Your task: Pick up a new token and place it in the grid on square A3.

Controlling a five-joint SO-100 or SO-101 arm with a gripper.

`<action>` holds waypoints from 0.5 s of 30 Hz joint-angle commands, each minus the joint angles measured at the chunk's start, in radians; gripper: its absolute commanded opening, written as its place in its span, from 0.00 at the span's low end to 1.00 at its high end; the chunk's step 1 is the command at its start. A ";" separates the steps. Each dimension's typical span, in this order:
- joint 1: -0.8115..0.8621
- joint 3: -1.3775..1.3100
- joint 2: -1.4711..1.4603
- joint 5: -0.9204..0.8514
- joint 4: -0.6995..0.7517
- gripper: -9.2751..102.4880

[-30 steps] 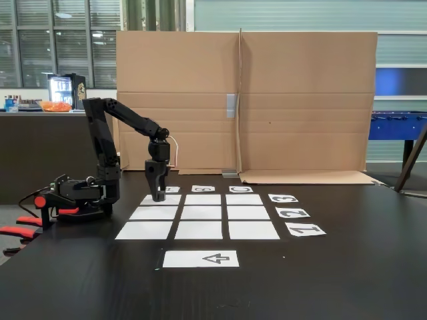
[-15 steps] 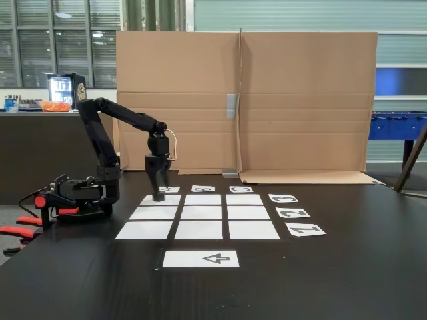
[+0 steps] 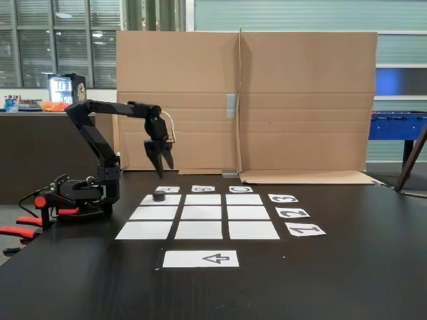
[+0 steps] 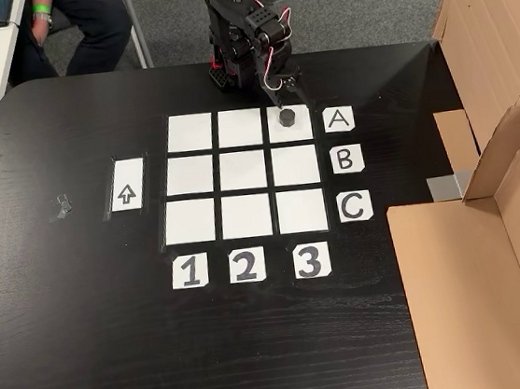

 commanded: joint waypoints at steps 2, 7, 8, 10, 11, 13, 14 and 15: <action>-0.003 -0.144 0.005 0.029 0.028 0.36; -0.015 -0.282 -0.018 0.067 0.049 0.36; -0.017 -0.308 -0.023 0.080 0.049 0.36; -0.021 -0.353 -0.038 0.095 0.049 0.36; -0.023 -0.376 -0.048 0.106 0.049 0.36; -0.025 -0.420 -0.061 0.127 0.046 0.36; -0.026 -0.437 -0.063 0.138 0.040 0.36; -0.028 -0.456 -0.064 0.146 0.035 0.36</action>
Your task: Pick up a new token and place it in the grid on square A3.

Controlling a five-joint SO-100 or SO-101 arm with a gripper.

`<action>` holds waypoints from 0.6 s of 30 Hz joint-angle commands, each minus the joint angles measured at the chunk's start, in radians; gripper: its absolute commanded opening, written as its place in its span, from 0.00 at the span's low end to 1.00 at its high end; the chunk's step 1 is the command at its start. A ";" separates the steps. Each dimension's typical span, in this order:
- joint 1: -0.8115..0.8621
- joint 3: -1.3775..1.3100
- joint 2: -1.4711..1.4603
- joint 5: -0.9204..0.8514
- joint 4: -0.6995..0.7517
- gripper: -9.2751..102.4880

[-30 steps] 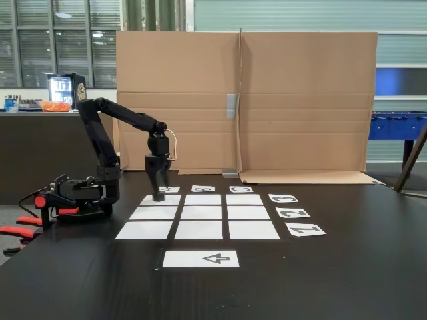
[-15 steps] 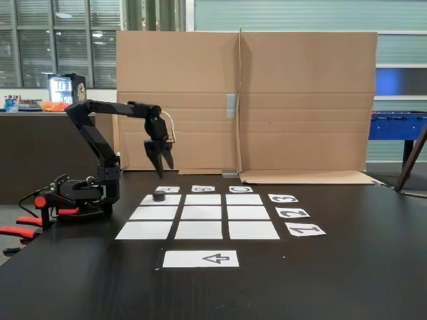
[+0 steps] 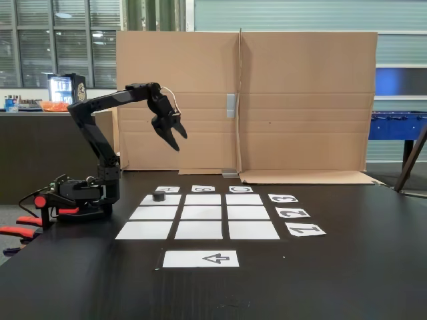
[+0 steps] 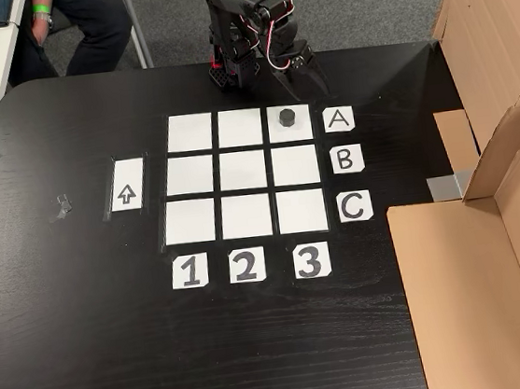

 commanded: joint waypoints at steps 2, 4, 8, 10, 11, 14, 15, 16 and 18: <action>-0.012 -0.107 -0.005 0.043 -0.017 0.36; -0.015 -0.140 -0.003 0.074 -0.029 0.36; -0.018 -0.169 0.008 0.124 -0.054 0.36; -0.015 -0.172 0.011 0.152 -0.083 0.36; -0.011 -0.172 0.011 0.166 -0.101 0.36; -0.008 -0.172 0.011 0.202 -0.143 0.36; -0.006 -0.172 0.012 0.222 -0.160 0.36; -0.005 -0.172 0.012 0.239 -0.172 0.36; -0.005 -0.172 0.012 0.272 -0.196 0.36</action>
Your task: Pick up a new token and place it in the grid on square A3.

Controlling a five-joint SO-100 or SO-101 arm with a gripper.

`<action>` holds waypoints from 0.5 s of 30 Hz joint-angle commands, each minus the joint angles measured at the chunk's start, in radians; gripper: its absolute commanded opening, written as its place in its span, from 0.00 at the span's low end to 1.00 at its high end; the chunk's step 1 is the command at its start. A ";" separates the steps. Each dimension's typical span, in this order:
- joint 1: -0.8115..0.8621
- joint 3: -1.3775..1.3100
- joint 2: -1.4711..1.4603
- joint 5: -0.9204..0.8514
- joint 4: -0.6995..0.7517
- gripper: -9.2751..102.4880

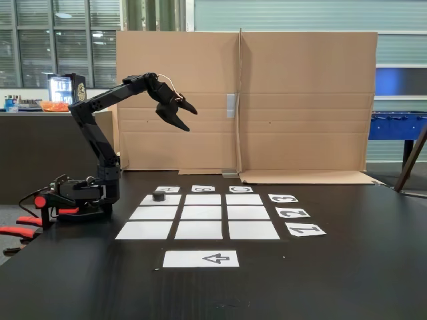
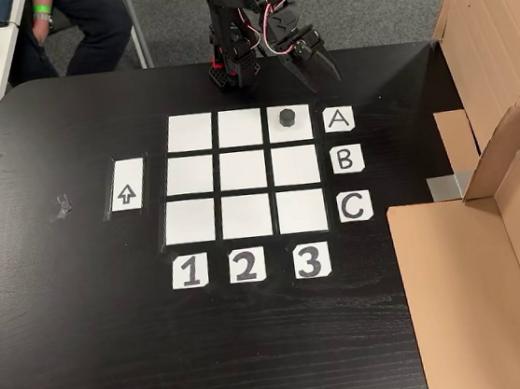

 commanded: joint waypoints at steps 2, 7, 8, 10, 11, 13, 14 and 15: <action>0.006 -0.038 0.018 0.072 -0.048 0.36; 0.005 -0.014 0.020 0.141 -0.084 0.36; 0.005 -0.005 0.020 0.155 -0.100 0.36; 0.000 0.008 0.012 0.183 -0.124 0.36; -0.005 0.011 0.006 0.193 -0.137 0.36; -0.008 0.014 -0.003 0.218 -0.156 0.36; -0.008 0.014 -0.008 0.229 -0.164 0.36; -0.008 0.014 -0.009 0.238 -0.172 0.36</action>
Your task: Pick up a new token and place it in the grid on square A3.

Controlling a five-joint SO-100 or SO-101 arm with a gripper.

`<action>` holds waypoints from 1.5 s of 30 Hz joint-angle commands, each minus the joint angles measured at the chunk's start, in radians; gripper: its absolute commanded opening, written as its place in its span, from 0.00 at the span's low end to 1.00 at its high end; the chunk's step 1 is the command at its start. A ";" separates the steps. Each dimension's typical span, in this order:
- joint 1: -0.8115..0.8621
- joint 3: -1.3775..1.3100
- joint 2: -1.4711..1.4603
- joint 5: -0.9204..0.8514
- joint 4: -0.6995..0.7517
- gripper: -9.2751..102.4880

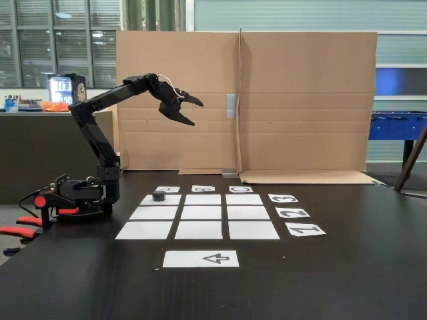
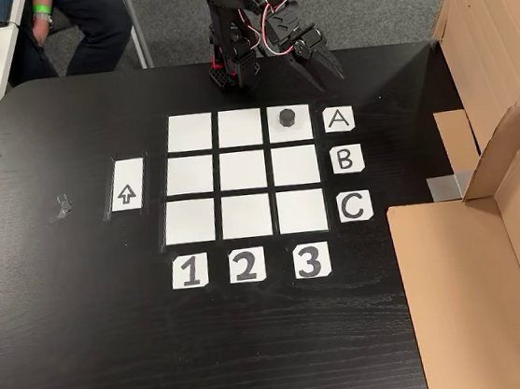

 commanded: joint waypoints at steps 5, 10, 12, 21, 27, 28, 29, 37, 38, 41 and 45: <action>-0.002 -0.003 -0.005 0.081 -0.041 0.36; 0.000 -0.003 -0.005 0.103 -0.048 0.36; 0.000 -0.003 -0.005 0.106 -0.048 0.36; -0.002 0.000 -0.006 0.109 -0.046 0.36; -0.005 0.002 -0.006 0.109 -0.046 0.36; -0.005 0.002 -0.006 0.109 -0.046 0.36; -0.005 0.002 -0.006 0.109 -0.046 0.36; -0.005 0.002 -0.008 0.109 -0.046 0.36; -0.005 0.002 -0.008 0.109 -0.046 0.36; -0.005 0.002 -0.008 0.109 -0.046 0.36; -0.005 0.002 -0.008 0.109 -0.046 0.36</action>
